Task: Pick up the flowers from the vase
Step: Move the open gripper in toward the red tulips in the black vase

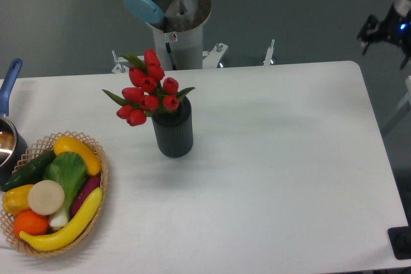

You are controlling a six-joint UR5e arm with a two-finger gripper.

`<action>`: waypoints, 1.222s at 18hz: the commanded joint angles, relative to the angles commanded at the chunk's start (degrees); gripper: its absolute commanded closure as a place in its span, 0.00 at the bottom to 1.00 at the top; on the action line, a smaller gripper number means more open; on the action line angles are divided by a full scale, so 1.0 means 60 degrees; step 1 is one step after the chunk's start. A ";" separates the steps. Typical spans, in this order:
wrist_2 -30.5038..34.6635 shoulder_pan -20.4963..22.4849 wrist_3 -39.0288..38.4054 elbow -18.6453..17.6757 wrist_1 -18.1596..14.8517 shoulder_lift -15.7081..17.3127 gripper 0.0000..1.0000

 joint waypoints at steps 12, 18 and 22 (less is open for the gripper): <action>-0.2165 0.0497 -0.0088 -0.1172 0.0044 0.0791 0.00; -0.4537 0.0674 -0.0088 -0.2182 0.0058 0.1670 0.00; -0.5974 0.0498 -0.0117 -0.2884 0.0044 0.2022 0.00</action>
